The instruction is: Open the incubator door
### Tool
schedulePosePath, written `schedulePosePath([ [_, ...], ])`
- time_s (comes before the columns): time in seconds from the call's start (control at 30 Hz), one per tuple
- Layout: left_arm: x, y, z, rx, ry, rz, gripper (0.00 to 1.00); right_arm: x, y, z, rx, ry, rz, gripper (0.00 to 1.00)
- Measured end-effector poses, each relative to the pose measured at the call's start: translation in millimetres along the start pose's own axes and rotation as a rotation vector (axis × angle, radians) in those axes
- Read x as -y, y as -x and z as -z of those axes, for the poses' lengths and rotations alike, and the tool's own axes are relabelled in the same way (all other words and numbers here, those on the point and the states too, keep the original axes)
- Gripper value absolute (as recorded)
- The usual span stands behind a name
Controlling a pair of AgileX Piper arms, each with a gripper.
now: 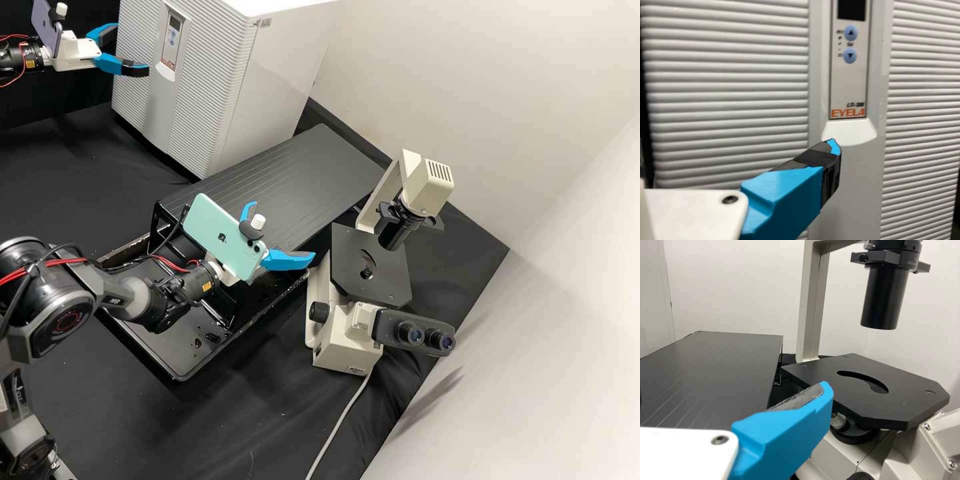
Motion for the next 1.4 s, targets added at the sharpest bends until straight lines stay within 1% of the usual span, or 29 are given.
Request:
schedulePosePath([
  [0.43,2.0,1.7,0.8,-0.005,-0.003,0.006,0.00,0.0,0.0,0.0,0.000,0.000,0.000,1.00],
  [0.6,5.2,3.4,0.5,-0.006,0.004,0.014,0.00,0.0,0.0,0.0,0.000,0.000,0.000,1.00],
  [0.9,5.4,4.9,0.0,0.004,0.007,0.004,0.00,0.0,0.0,0.0,0.000,0.000,0.000,1.00],
  [1.1,7.3,8.4,2.8,-0.007,-0.010,0.007,0.00,0.0,0.0,0.0,0.000,0.000,0.000,1.00],
  [1.4,6.5,10.2,5.7,-0.017,-0.010,0.004,0.00,0.0,0.0,0.0,0.000,0.000,0.000,1.00],
])
